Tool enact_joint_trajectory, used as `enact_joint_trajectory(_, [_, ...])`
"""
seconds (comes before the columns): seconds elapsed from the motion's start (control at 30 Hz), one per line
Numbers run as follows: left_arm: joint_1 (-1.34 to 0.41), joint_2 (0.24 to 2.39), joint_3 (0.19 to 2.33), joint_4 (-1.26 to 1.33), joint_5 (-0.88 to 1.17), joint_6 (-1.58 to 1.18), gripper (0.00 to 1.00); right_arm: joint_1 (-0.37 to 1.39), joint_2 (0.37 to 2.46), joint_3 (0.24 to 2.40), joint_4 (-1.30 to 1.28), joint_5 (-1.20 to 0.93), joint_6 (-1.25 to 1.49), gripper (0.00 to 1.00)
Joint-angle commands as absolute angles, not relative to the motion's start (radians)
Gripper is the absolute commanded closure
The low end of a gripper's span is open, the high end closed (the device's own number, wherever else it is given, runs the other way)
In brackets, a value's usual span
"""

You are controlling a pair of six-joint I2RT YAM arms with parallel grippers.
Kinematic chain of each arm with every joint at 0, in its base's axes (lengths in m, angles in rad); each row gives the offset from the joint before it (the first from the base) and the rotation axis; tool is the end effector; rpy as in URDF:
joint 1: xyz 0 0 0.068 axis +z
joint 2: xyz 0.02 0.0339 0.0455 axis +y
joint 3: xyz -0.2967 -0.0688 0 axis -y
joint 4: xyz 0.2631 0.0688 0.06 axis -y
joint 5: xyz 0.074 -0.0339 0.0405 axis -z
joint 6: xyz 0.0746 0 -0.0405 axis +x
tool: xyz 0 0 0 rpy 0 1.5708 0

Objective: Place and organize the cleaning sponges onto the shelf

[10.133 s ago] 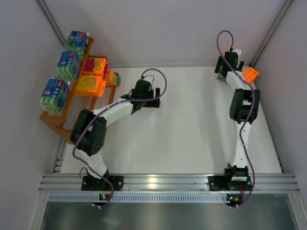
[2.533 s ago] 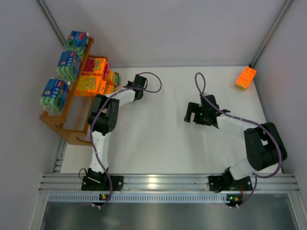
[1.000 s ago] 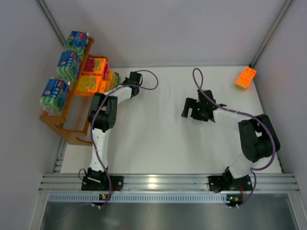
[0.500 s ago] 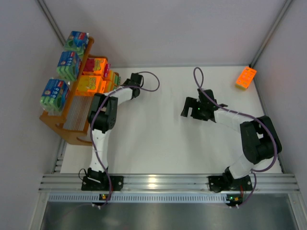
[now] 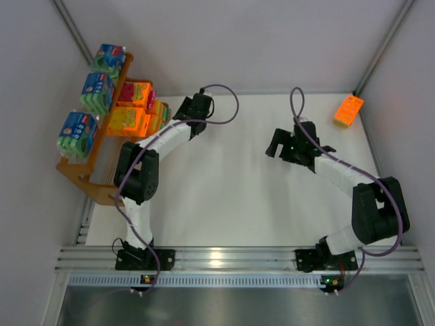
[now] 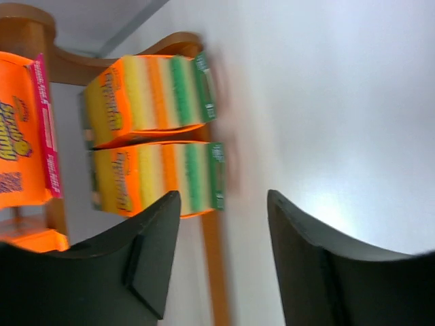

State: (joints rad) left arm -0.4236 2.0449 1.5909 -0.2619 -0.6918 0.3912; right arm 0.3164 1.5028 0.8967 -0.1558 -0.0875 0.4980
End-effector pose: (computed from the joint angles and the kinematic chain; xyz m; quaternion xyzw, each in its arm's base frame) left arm 0.4912 -0.1693 0.2297 0.2102 0.8417 0.3022 0.3949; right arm 0.3378 0.1175 0.2066 0.0661 0.9162 0.1926 0.3451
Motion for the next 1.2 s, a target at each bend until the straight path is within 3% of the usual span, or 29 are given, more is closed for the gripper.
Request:
enact_joint_trajectory(0.0, [-0.463, 1.905, 1.580, -0.342, -0.485, 0.078, 0.38, 0.179, 1.442, 0.948, -0.190, 0.030, 0.503, 0.01])
enact_joint_trajectory(0.03, [-0.468, 1.884, 1.572, -0.347, -0.400, 0.011, 0.28, 0.158, 1.434, 0.995, -0.225, 0.070, 0.485, 0.01])
enact_joint_trajectory(0.1, [-0.474, 1.833, 1.548, -0.344, -0.153, -0.155, 0.22, 0.141, 1.430, 1.047, -0.259, 0.246, 0.447, 0.01])
enact_joint_trajectory(0.17, [-0.477, 1.827, 1.545, -0.342, -0.053, -0.213, 0.16, 0.134, 1.440, 1.120, -0.278, 0.366, 0.367, 0.01])
enact_joint_trajectory(0.23, [-0.497, 1.824, 1.525, -0.344, 0.029, -0.236, 0.14, 0.102, 1.463, 1.196, -0.279, 0.466, 0.313, 0.00])
enact_joint_trajectory(0.43, [-0.551, 1.787, 1.427, -0.342, 0.043, -0.259, 0.13, -0.092, 1.664, 1.509, -0.365, 0.465, 0.292, 0.01])
enact_joint_trajectory(0.63, [-0.551, 1.786, 1.393, -0.342, 0.064, -0.218, 0.13, -0.126, 1.894, 1.704, -0.364, 0.557, 0.230, 0.01])
enact_joint_trajectory(0.93, [-0.549, 1.868, 1.419, -0.334, 0.097, -0.189, 0.13, -0.247, 2.055, 1.753, -0.193, 0.304, 0.190, 0.00])
enact_joint_trajectory(1.17, [-0.548, 1.930, 1.448, -0.336, 0.138, -0.175, 0.14, -0.252, 2.103, 1.764, -0.103, 0.253, 0.111, 0.01])
